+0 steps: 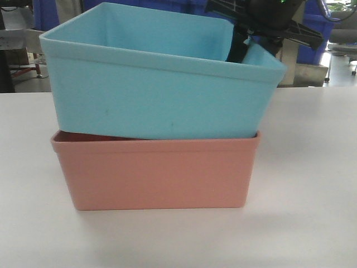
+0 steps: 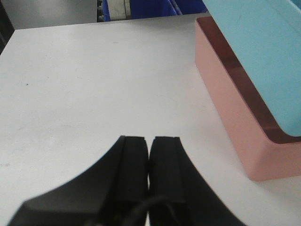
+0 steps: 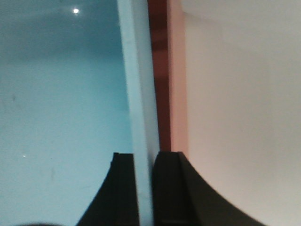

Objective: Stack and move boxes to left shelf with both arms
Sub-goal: 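Lower the light-blue bin into the pink bin and release it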

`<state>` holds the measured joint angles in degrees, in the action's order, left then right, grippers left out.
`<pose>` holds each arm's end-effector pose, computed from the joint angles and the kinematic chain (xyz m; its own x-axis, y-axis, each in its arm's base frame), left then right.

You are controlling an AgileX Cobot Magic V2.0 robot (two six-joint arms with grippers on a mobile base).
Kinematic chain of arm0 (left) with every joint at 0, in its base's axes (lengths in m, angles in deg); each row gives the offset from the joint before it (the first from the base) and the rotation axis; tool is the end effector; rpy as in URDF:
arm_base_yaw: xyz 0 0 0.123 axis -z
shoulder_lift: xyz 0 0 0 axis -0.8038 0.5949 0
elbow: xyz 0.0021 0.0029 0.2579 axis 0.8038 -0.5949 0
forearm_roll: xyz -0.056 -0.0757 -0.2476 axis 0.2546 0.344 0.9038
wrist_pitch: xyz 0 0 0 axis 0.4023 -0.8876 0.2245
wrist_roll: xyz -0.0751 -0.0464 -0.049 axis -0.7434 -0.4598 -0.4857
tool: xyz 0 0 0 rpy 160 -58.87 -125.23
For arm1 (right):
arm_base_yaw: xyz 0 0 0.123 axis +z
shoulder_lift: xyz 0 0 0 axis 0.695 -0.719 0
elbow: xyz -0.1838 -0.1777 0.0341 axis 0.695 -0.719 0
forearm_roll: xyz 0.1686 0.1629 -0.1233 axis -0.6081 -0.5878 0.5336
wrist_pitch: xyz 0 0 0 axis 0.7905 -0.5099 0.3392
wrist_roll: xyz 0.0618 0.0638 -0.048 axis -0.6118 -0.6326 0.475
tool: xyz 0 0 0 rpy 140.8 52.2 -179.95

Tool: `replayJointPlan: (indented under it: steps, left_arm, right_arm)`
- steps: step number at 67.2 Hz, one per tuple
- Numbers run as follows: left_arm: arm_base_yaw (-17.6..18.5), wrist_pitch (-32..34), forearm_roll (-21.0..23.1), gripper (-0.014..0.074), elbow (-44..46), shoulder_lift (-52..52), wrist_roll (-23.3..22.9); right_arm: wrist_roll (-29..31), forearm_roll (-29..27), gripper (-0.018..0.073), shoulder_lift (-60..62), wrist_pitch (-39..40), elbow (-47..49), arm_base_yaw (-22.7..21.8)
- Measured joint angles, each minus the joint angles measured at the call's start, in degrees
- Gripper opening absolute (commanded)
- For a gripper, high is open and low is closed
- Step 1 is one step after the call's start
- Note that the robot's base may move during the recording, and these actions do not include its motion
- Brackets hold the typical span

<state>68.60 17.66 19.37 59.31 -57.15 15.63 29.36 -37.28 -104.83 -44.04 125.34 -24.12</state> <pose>0.1411 -0.0303 0.2592 -0.3112 0.0947 -0.9456 0.1952 0.9802 0.0339 0.3938 0.1587 0.2507 -0.8437 0.2199 -0.4897 -0.0055 0.9087 0.4175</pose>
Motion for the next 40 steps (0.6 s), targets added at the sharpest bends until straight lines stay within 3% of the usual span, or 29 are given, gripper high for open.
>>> replayJointPlan:
  steps: [40]
  left_arm:
    - [0.0, 0.0, 0.0, -0.0010, 0.0, 0.0, 0.0]
  right_arm:
    - [0.5, 3.3, 0.0056, -0.5, -0.4, 0.0, 0.3]
